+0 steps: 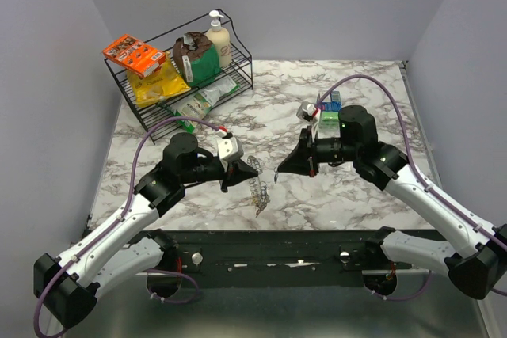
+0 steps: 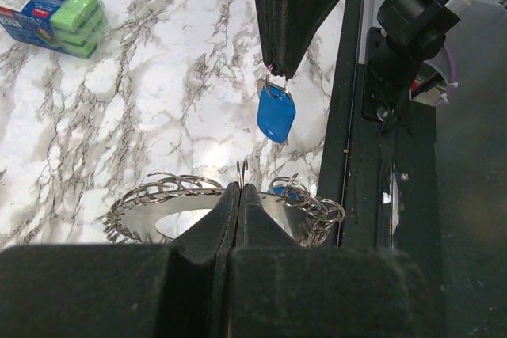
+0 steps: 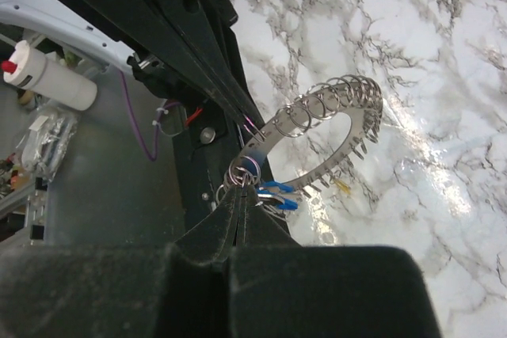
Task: Put the keys on the keyring
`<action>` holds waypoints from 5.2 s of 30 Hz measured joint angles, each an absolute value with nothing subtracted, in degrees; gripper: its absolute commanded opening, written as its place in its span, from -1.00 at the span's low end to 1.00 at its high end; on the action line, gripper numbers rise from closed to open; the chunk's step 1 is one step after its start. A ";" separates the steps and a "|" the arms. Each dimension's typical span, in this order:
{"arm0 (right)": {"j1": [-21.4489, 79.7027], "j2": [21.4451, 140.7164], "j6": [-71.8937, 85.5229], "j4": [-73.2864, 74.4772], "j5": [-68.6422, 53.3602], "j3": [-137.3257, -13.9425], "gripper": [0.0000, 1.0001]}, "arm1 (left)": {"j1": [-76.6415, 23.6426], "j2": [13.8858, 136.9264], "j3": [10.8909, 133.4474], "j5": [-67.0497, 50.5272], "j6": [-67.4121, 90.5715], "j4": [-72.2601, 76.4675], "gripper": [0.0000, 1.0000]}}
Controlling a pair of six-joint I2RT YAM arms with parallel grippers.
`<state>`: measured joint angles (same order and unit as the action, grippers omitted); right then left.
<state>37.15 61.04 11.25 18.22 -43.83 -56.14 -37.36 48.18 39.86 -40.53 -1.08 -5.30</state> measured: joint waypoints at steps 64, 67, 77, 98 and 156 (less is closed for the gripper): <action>42.83 68.64 16.75 11.62 -39.83 -56.95 -0.99 | -37.36 48.38 39.86 -41.43 -0.58 -5.19 -1.00; 42.85 68.64 16.97 11.64 -39.22 -56.95 -0.99 | -37.36 48.38 39.86 -41.41 -0.58 -5.23 -1.00; 43.07 68.58 17.12 11.64 -38.22 -56.95 -0.99 | -37.34 47.99 39.83 -41.41 -0.58 -5.28 -1.00; 43.09 67.99 17.47 11.64 -37.56 -55.42 -0.41 | -37.34 46.59 39.83 -41.58 0.64 -4.84 -1.00; 43.07 58.22 17.37 -2.09 -48.21 -51.18 -0.27 | -37.36 50.28 45.34 -56.23 6.90 2.57 -1.00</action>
